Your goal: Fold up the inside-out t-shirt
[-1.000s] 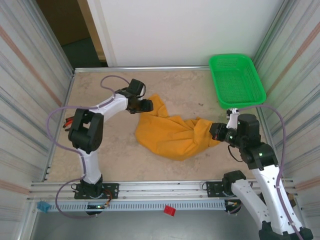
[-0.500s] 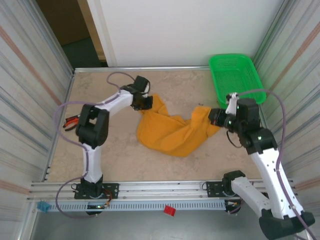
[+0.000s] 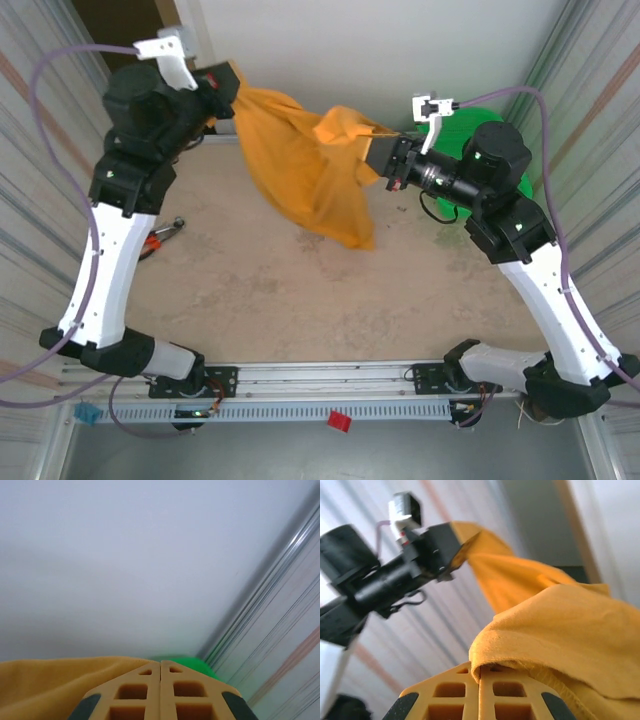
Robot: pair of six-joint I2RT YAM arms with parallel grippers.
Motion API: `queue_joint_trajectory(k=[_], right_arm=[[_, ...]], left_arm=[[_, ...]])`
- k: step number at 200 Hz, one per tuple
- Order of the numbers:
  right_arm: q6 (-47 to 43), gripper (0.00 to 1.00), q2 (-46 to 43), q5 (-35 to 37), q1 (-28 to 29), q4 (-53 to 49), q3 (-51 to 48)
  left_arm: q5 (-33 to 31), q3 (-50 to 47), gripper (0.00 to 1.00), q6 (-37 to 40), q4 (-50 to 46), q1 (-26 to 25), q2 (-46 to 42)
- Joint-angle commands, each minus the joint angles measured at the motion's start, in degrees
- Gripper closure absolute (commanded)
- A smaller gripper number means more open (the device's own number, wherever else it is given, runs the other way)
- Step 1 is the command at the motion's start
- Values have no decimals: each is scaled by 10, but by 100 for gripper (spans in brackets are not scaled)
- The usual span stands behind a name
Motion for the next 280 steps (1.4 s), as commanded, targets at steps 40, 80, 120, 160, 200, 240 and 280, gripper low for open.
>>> queue_joint_trajectory(k=[40, 80, 120, 160, 200, 240, 280], right_arm=[[-21, 100, -14, 94, 31, 76, -20], [9, 100, -34, 227, 20, 88, -206], [95, 100, -5, 246, -86, 130, -398], [70, 100, 43, 236, -135, 99, -404], [55, 100, 61, 256, -141, 73, -388], [44, 100, 62, 257, -150, 67, -394], [36, 100, 70, 257, -167, 67, -380]], left_arm=[[12, 230, 100, 21, -83, 18, 167], [87, 277, 100, -9, -72, 36, 333], [152, 375, 69, -23, -136, 60, 517], [123, 100, 39, 4, -95, 51, 343], [52, -288, 38, -61, -83, -5, 57], [-66, -584, 38, -241, -101, -141, -139], [-126, -694, 38, -378, -135, -234, -174]])
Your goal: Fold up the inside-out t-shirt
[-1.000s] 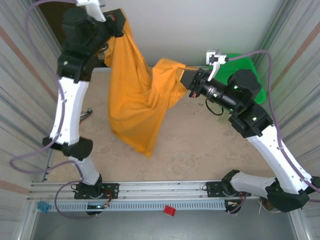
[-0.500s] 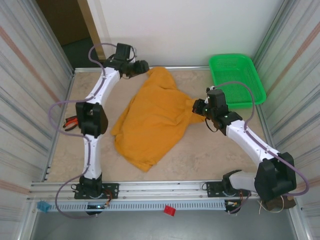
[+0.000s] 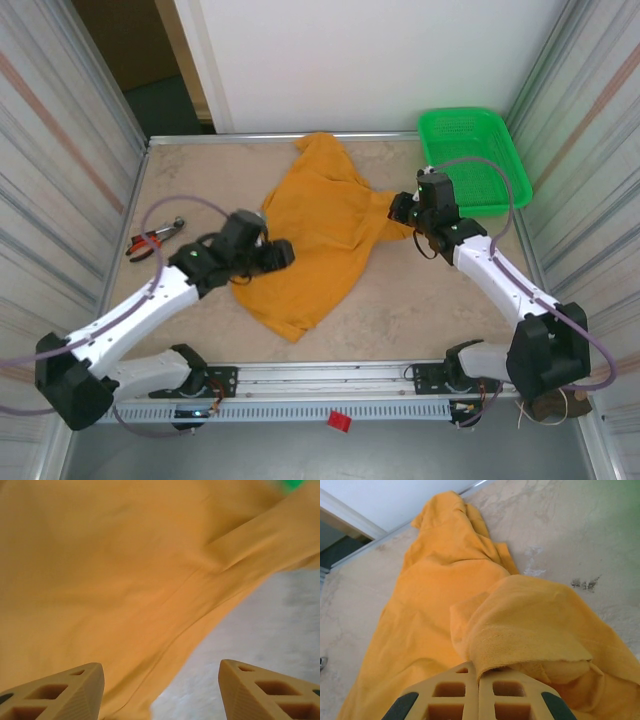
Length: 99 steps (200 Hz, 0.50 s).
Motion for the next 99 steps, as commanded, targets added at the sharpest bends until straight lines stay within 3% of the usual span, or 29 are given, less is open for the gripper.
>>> queue_joint_trajectory(k=[1, 41, 50, 57, 99], right_arm=[[-21, 100, 7, 13, -11, -4, 25], [-20, 100, 23, 4, -28, 6, 45], [-19, 100, 26, 2, -29, 8, 49], [-19, 100, 29, 1, -29, 10, 50], [-18, 100, 37, -4, -36, 15, 50]], left_arm=[[-72, -35, 38, -122, -42, -32, 5], [-102, -69, 37, -196, -87, -70, 36], [-106, -75, 36, -207, -96, -72, 41], [-109, -80, 29, -215, -98, -73, 45], [-104, -103, 28, -257, -98, -78, 55]])
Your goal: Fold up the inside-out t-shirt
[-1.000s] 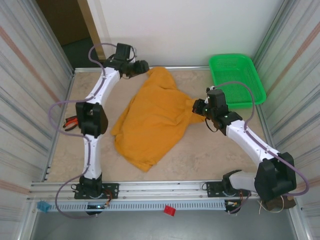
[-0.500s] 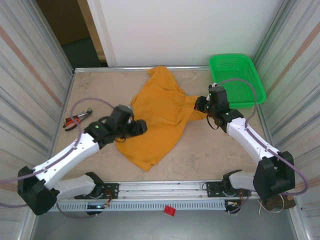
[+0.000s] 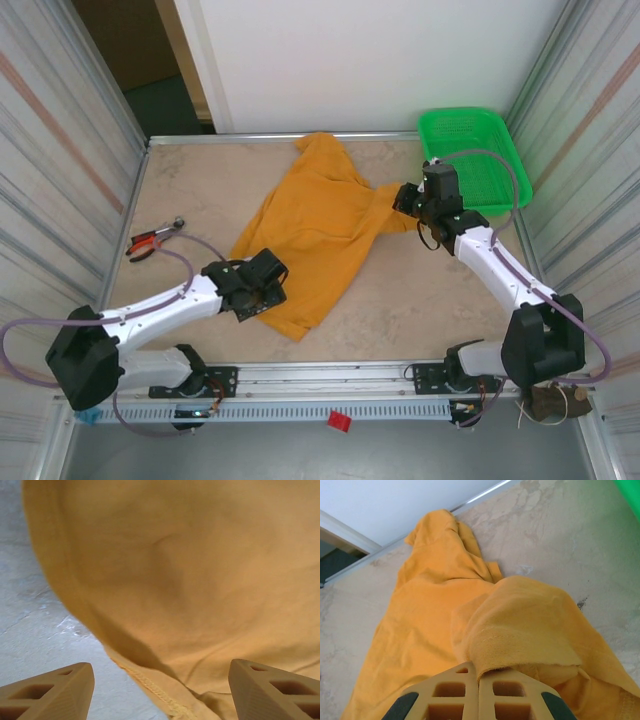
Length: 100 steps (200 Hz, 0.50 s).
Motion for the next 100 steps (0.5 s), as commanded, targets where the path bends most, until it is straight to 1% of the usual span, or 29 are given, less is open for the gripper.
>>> queue_joint_trajectory(k=[1, 24, 41, 49, 55, 59, 66, 71, 90, 100], right_arm=[[-8, 100, 7, -2, -8, 10, 17], [-8, 100, 3, -1, -15, 11, 9], [-5, 100, -3, -2, -21, 10, -1], [-4, 100, -7, 0, -24, 7, -5], [-3, 100, -10, 1, -26, 3, -8], [-3, 100, -13, 2, -27, 0, -10], [-3, 100, -18, 4, -28, -6, -16], [-3, 100, -22, 5, -29, -11, -21], [5, 100, -47, 20, -30, -31, -50], [14, 100, -65, 35, -30, -49, -68]], left_arm=[[-24, -16, 28, -52, -21, -8, 4], [-21, -38, 29, -64, 11, -4, 21], [-4, -53, 34, -49, 58, 13, 50], [7, -55, 43, -37, 80, 25, 66], [12, -55, 54, -23, 96, 32, 76], [12, -54, 64, -14, 104, 38, 83], [13, -47, 87, -1, 110, 48, 92], [13, -40, 99, 11, 112, 58, 98], [10, 0, 100, 82, 115, 103, 107], [19, 23, 100, 130, 122, 138, 109]])
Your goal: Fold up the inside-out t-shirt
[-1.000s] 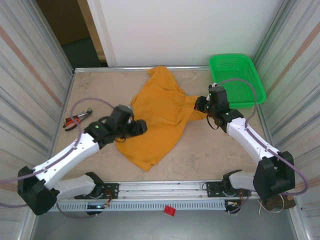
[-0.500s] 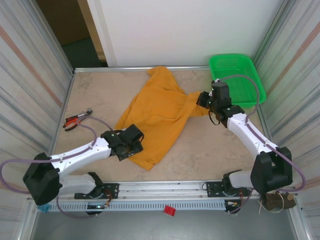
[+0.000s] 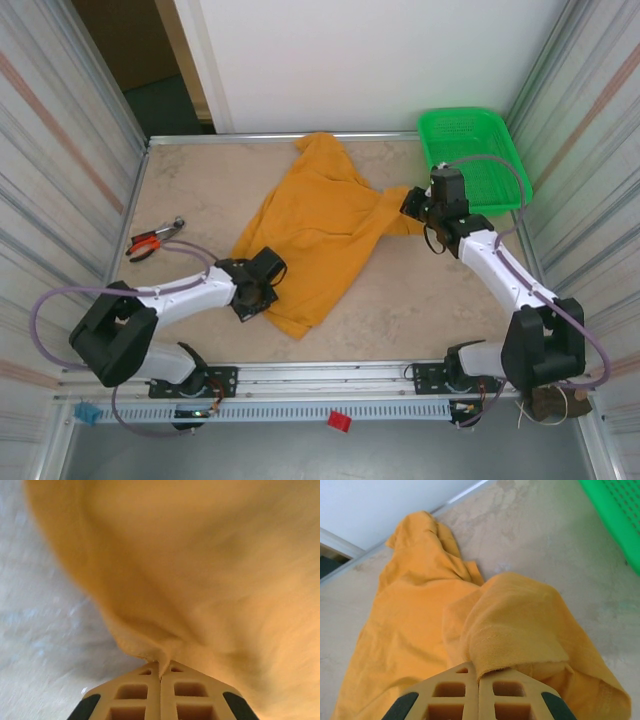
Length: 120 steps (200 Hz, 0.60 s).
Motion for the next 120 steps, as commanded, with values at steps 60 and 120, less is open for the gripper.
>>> queue_joint_trajectory(k=[60, 120], right_arm=[[167, 100, -214, 190, 6, -185, -147], [165, 100, -218, 188, 31, -193, -136]], left_arm=[[60, 274, 100, 381, -25, 256, 116], [45, 339, 54, 445, -82, 273, 147]])
